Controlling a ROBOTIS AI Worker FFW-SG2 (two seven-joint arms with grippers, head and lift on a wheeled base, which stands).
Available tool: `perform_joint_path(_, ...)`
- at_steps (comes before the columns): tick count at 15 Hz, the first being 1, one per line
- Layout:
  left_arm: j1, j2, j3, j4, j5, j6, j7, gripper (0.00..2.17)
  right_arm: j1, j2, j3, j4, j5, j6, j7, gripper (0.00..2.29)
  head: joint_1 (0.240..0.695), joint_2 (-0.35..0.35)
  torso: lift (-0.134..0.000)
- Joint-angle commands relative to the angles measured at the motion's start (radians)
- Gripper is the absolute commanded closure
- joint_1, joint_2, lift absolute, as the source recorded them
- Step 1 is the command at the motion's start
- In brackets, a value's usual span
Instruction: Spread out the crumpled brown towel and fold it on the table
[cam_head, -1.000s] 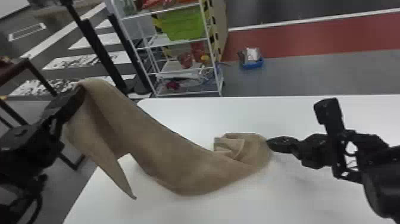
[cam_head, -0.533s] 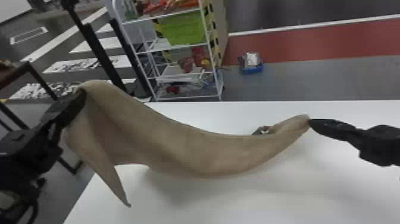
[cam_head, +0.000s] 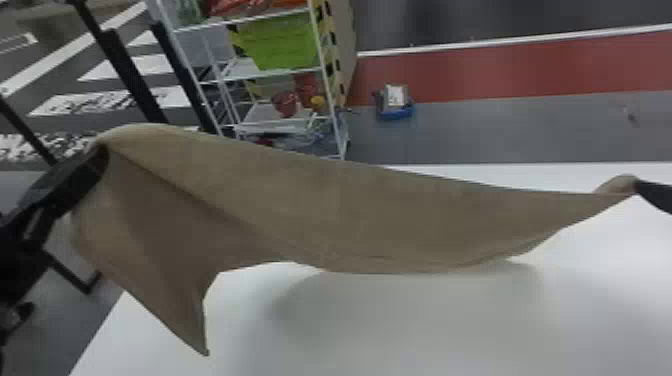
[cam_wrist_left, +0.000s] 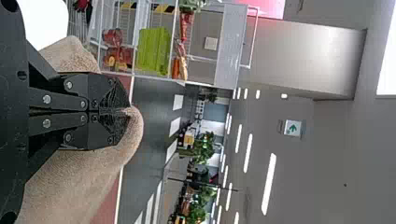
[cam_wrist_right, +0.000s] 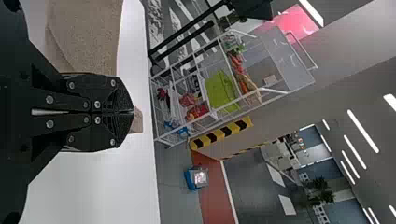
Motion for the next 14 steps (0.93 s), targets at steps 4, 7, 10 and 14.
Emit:
perform_joint_path(4,-0.001,-0.003,0.096,0.008,0.159,0.091,-0.107,1.84,0.122,0.001,-0.204,-0.210,-0.178,0.170,0.000,1.51,0.688,0.203,-0.124)
perform_joint_path(7,-0.001,-0.003,0.181,0.017,0.265,0.211,-0.184,1.83,0.170,0.007,-0.349,-0.311,-0.326,0.293,-0.035,1.51,0.695,0.179,-0.124)
perform_joint_path(10,-0.030,-0.003,0.279,0.027,0.358,0.294,-0.275,1.83,0.167,0.009,-0.507,-0.391,-0.487,0.396,-0.087,1.51,0.695,0.152,-0.124)
perform_joint_path(14,-0.062,-0.003,0.331,0.056,0.386,0.358,-0.353,1.83,0.157,-0.014,-0.892,-0.437,-0.887,0.396,-0.169,1.51,0.695,0.101,-0.124)
